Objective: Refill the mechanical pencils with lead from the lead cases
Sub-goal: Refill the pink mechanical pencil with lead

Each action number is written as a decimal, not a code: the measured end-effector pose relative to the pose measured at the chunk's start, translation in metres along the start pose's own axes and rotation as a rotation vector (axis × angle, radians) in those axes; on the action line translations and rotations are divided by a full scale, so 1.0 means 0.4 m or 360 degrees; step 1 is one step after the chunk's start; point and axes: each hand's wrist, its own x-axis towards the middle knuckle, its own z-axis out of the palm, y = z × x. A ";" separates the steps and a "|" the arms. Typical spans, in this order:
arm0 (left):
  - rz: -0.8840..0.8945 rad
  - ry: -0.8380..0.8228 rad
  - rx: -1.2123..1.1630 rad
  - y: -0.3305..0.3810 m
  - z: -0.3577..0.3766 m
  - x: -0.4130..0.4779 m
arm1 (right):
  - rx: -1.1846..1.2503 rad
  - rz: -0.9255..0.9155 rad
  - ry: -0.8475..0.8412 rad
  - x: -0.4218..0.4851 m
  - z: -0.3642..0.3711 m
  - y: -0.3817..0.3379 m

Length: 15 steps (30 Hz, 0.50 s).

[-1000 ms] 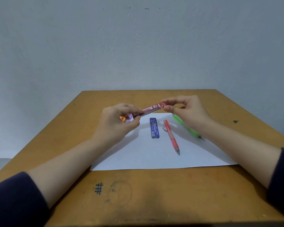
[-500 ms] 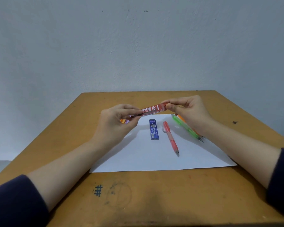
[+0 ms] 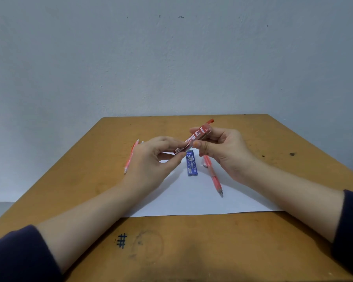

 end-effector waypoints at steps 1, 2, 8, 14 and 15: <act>-0.0021 -0.0014 -0.0004 0.004 -0.001 -0.001 | -0.0016 0.0002 0.0005 0.000 0.000 -0.001; -0.0028 -0.0033 -0.0007 0.008 0.000 -0.003 | -0.0037 0.0001 0.0017 -0.001 0.000 -0.003; -0.0264 -0.0218 -0.0063 0.046 0.012 -0.011 | -0.0136 -0.0095 0.0126 0.003 0.001 -0.006; -0.0730 -0.0172 -0.0815 0.049 0.011 0.001 | -0.0542 -0.0315 0.0302 0.006 -0.011 -0.011; -0.0875 -0.0120 -0.1079 0.052 0.012 0.005 | -0.0633 -0.0377 0.0305 0.006 -0.013 -0.012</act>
